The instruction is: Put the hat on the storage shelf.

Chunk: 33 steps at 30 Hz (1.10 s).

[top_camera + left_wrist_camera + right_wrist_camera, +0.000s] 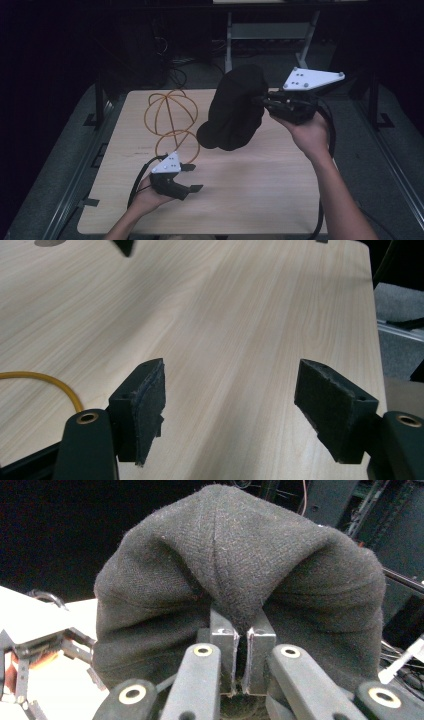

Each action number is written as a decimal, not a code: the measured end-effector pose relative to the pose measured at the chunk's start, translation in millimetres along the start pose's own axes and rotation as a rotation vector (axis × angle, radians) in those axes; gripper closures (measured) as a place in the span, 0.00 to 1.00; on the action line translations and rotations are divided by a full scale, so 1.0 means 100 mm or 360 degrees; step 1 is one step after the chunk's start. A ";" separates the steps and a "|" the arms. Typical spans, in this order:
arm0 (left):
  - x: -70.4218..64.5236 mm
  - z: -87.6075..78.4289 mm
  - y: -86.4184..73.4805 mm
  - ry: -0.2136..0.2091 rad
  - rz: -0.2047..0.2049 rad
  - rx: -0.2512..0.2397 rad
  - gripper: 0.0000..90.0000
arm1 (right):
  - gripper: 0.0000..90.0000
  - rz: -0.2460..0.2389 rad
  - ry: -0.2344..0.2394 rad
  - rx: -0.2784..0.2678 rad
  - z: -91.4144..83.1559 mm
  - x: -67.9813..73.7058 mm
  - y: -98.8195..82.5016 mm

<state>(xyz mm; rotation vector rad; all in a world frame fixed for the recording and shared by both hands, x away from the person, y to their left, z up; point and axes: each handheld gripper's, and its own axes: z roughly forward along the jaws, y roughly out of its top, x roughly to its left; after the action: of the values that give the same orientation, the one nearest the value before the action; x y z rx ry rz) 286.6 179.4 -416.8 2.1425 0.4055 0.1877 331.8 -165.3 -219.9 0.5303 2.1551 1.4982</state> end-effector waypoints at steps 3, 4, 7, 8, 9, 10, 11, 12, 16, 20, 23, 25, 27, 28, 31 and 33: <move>-0.01 0.03 -0.02 -0.0004 0.0008 0.0021 0.31 | 0.96 -0.0005 0.0027 0.0000 0.14 0.01 0.08; -0.01 0.03 -0.02 -0.0004 0.0008 0.0021 0.31 | 0.96 -0.0005 0.0027 0.0000 0.14 0.01 0.08; -0.02 0.03 -0.03 -0.0012 -0.0004 0.0007 0.31 | 0.96 -0.0018 0.0059 0.0007 0.27 0.03 0.16; -0.02 0.03 -0.03 -0.0012 -0.0004 0.0007 0.31 | 0.96 -0.0018 0.0059 0.0007 0.27 0.03 0.16; -0.02 0.03 -0.03 -0.0013 -0.0008 0.0000 0.31 | 0.96 -0.0021 0.0078 0.0012 0.33 0.04 0.21; -0.02 0.03 -0.03 -0.0013 -0.0008 0.0000 0.31 | 0.96 -0.0021 0.0078 0.0012 0.33 0.04 0.21; -0.02 0.03 -0.03 -0.0011 0.0003 0.0008 0.31 | 0.96 -0.0021 0.0085 0.0014 0.36 0.04 0.23; -0.02 0.03 -0.03 -0.0014 -0.0004 0.0010 0.31 | 0.96 -0.0017 0.0097 0.0019 0.39 0.04 0.26; -0.02 0.03 -0.04 -0.0014 0.0005 0.0021 0.31 | 0.96 -0.0016 0.0135 0.0023 0.52 0.05 0.38; -0.04 0.07 -0.03 -0.0027 0.0037 0.0047 0.31 | 0.96 -0.0022 0.0203 0.0075 0.75 0.05 0.57; -0.04 0.08 -0.02 -0.0028 0.0063 0.0048 0.31 | 0.95 -0.0035 0.0238 0.0104 0.90 0.07 0.68; -0.04 0.08 -0.02 -0.0030 0.0064 0.0047 0.31 | 0.95 -0.0042 0.0252 0.0114 0.95 0.07 0.72; -0.04 0.08 -0.03 -0.0033 0.0068 0.0042 0.31 | 0.95 -0.0040 0.0304 0.0155 1.11 0.09 0.82; -0.04 0.09 -0.03 -0.0037 0.0061 0.0035 0.31 | 0.95 -0.0047 0.0307 0.0167 1.16 0.11 0.85; -0.04 0.10 -0.02 -0.0040 0.0065 0.0032 0.31 | 0.95 -0.0059 0.0332 0.0190 1.26 0.14 0.92; -0.05 0.10 -0.02 -0.0044 0.0068 0.0034 0.31 | 0.95 -0.0075 0.0342 0.0249 1.43 0.16 1.02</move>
<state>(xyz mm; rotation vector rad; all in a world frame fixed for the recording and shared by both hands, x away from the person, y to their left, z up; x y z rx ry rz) 284.1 170.9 -424.4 2.1735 0.3471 0.1782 405.7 -13.1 -169.1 0.3813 2.4468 1.4251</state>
